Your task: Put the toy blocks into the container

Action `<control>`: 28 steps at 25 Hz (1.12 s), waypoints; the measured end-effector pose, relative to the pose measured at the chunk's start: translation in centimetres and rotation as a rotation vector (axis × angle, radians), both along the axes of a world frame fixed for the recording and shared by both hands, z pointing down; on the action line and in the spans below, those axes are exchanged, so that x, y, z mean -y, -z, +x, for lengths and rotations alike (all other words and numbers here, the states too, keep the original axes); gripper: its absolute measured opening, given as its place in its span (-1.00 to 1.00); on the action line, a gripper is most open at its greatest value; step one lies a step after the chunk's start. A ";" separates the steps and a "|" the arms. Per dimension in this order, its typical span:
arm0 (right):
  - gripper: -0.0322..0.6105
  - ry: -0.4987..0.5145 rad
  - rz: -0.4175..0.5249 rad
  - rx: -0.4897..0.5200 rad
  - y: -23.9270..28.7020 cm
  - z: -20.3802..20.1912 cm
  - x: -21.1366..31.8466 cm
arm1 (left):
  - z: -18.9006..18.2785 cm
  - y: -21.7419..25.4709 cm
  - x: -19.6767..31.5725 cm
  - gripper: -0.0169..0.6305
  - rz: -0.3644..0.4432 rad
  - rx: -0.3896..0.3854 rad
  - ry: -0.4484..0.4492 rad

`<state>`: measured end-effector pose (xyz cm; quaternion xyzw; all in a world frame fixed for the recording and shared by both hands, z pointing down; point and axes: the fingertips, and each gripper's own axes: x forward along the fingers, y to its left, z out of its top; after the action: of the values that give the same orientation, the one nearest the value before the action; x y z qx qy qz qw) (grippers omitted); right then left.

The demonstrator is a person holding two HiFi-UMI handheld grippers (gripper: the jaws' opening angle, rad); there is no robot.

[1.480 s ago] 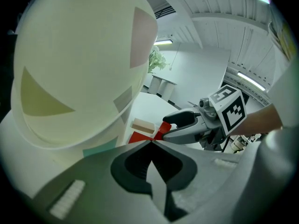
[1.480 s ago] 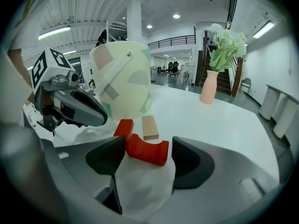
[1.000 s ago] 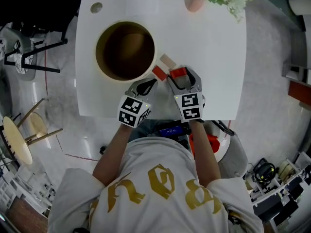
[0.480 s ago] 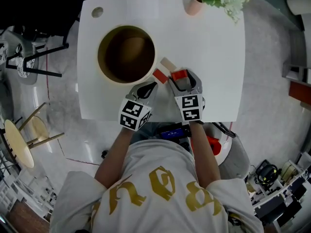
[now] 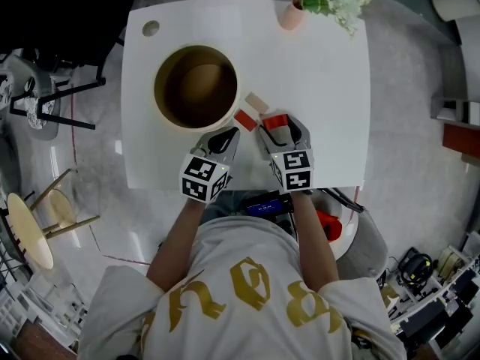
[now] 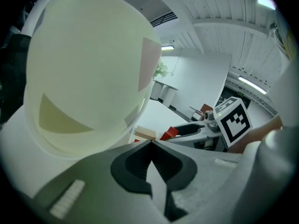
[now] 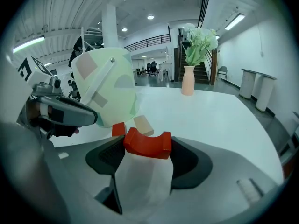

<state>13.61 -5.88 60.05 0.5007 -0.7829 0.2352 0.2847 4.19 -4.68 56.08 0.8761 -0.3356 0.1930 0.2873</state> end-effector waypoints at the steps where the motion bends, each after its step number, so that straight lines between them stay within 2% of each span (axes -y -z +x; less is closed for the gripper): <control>1: 0.12 -0.004 0.003 0.001 0.2 0.0 -0.1 | 0.0 0.2 0.0 -0.95 0.004 0.000 -0.002; 11: 0.12 -0.034 0.057 0.013 3.3 -0.3 -0.7 | -0.5 3.2 0.0 -0.95 0.094 -0.021 0.011; 15: 0.12 -0.035 0.087 0.010 4.6 -0.7 -0.7 | -1.1 4.7 0.5 -0.95 0.116 -0.063 0.049; 28: 0.11 -0.057 0.191 0.021 9.3 -1.5 -1.1 | -2.5 8.9 0.0 -0.95 0.205 -0.109 0.057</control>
<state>12.16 -4.74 50.74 0.5454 -0.7900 0.1725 0.2206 1.74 -4.71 47.19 0.9002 -0.3621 0.1015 0.2194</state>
